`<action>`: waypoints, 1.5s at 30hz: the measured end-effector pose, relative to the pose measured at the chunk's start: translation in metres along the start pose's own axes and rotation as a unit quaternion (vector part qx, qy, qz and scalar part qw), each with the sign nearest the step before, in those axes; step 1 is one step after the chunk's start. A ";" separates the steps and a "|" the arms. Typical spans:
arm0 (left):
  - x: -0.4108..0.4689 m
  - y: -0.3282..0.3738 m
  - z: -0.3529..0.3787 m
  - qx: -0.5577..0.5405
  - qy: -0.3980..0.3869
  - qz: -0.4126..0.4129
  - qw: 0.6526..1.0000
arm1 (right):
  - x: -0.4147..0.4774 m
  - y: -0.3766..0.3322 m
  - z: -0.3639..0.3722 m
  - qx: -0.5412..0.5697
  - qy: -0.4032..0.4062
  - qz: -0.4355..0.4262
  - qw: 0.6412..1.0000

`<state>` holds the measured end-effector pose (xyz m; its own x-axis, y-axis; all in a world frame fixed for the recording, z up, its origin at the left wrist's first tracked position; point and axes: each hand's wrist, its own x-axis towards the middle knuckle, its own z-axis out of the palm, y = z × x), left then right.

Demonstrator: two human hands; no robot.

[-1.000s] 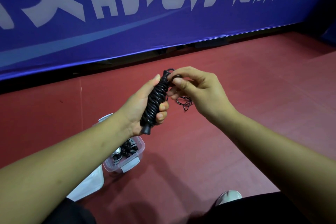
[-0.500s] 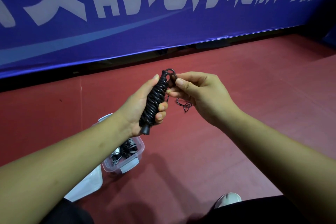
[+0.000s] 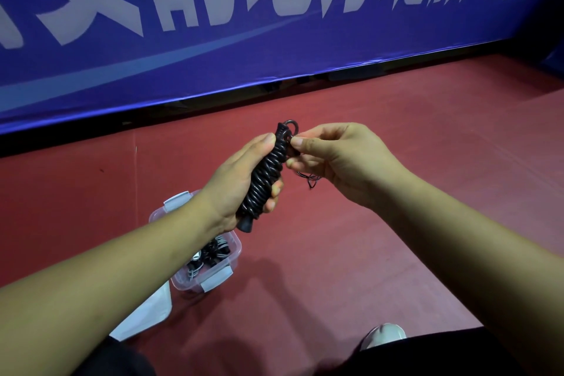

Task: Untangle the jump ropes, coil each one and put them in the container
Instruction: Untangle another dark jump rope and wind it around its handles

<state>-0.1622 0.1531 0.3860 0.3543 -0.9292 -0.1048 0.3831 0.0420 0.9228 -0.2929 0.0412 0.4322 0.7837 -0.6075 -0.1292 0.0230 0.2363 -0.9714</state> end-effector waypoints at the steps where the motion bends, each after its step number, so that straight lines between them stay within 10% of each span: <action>1: 0.000 -0.001 0.000 0.006 0.006 0.000 1.000 | 0.000 0.000 0.000 -0.004 0.005 0.004 1.000; 45: 0.003 -0.006 -0.002 0.025 -0.028 -0.019 0.999 | -0.001 0.021 0.011 -0.260 0.067 -0.168 0.949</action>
<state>-0.1618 0.1506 0.3799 0.2914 -0.9489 -0.1214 0.3512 -0.0120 0.9362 -0.2862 0.0551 0.4145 0.6992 -0.6818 0.2151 -0.0785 -0.3723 -0.9248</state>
